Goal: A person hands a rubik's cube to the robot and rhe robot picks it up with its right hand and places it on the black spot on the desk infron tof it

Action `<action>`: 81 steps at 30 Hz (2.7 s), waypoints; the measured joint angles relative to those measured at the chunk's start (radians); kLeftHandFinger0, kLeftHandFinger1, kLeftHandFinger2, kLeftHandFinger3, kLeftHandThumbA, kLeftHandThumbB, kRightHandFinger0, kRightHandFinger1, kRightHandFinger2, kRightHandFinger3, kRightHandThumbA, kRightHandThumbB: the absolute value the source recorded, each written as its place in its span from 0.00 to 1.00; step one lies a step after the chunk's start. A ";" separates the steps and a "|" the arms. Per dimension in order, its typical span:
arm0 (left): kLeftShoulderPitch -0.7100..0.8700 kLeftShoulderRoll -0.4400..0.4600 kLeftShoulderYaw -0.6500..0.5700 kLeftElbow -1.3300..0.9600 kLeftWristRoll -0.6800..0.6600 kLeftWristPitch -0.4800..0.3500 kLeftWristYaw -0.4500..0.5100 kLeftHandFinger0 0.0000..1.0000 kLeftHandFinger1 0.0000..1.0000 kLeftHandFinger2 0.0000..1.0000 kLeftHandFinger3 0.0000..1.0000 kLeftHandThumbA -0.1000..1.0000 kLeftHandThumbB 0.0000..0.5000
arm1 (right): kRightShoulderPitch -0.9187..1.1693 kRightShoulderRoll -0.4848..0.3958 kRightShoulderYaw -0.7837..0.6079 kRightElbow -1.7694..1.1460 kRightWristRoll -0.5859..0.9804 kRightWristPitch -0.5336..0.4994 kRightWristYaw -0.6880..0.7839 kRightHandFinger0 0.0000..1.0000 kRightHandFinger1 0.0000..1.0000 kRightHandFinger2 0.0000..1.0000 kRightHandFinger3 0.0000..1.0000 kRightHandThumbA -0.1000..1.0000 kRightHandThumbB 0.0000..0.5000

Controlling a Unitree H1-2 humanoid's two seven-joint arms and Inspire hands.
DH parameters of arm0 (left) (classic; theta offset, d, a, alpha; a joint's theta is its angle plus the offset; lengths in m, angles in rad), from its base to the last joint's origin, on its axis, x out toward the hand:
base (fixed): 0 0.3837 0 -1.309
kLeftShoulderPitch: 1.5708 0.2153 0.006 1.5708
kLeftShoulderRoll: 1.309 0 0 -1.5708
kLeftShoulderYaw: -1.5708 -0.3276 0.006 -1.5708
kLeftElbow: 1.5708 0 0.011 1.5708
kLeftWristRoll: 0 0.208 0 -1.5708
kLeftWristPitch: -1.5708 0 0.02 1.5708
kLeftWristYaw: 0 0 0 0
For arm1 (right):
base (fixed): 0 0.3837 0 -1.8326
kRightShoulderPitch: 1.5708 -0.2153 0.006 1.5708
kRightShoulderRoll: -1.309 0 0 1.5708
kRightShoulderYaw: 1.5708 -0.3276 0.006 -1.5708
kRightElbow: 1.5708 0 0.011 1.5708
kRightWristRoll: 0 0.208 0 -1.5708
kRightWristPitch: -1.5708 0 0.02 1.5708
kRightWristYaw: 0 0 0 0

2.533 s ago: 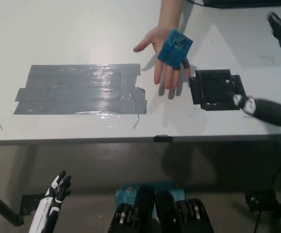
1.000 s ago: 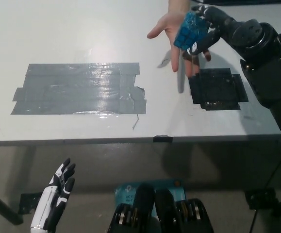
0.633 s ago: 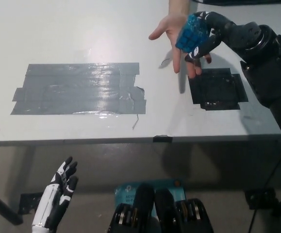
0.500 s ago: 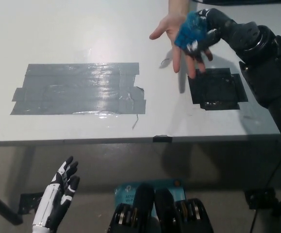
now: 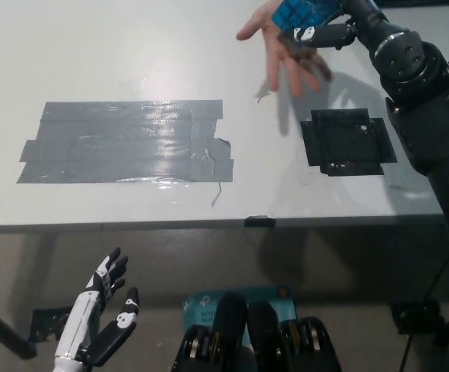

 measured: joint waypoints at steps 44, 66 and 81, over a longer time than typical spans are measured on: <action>-0.022 0.009 -0.007 -0.002 0.022 0.014 0.000 1.00 1.00 1.00 1.00 0.57 0.42 | 0.210 -0.091 0.128 0.062 -0.049 -0.071 0.116 1.00 1.00 1.00 1.00 0.79 1.00; -0.042 0.012 -0.007 0.000 0.024 0.016 0.000 1.00 1.00 1.00 1.00 0.61 0.42 | 0.248 -0.217 -0.132 -0.683 0.066 0.068 0.195 1.00 1.00 1.00 1.00 0.88 0.97; -0.070 0.011 -0.011 0.030 0.022 0.016 0.000 1.00 1.00 1.00 1.00 0.91 0.39 | 0.751 -0.150 -0.176 -1.216 0.136 0.100 0.205 1.00 1.00 1.00 1.00 0.90 0.85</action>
